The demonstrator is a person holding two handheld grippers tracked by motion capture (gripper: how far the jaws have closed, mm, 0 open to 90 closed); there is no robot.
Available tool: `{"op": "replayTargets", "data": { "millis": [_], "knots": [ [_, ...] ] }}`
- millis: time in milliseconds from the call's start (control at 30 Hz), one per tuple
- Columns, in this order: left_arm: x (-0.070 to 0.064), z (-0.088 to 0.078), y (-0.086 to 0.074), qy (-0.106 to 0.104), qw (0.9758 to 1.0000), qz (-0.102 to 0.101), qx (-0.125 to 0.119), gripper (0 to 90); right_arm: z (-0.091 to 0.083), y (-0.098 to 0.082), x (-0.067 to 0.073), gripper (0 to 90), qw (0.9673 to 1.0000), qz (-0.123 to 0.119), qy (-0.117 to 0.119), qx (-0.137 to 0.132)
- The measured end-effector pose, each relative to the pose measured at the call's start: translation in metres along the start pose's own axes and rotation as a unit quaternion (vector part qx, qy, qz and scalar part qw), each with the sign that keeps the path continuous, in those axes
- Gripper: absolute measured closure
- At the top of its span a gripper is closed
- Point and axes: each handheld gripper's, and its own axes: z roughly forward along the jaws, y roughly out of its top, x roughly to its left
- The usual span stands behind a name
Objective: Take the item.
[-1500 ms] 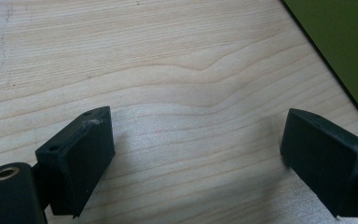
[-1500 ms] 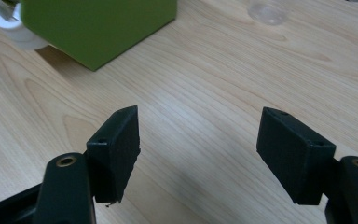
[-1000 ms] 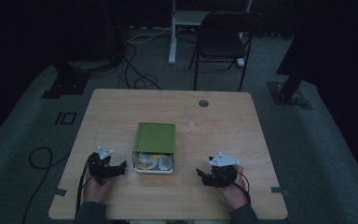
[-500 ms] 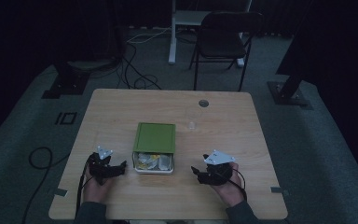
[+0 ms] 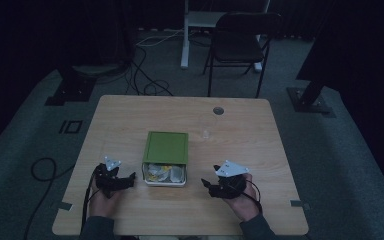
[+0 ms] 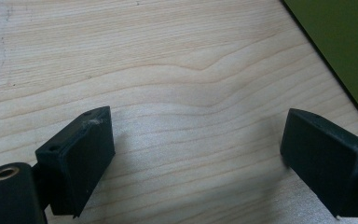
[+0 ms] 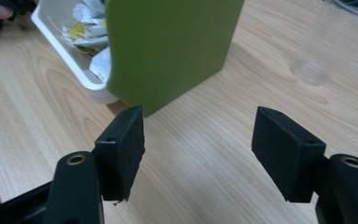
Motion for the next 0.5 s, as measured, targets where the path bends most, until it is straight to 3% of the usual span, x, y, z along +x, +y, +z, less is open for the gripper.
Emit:
{"op": "replayTargets", "data": {
  "millis": [500],
  "knots": [
    [0.000,0.000,0.000,0.000,1.0000,0.000,0.000,10.5,-0.001,0.008,0.015,43.6,0.9993,-0.019,0.029,-0.013]
  ]
}}
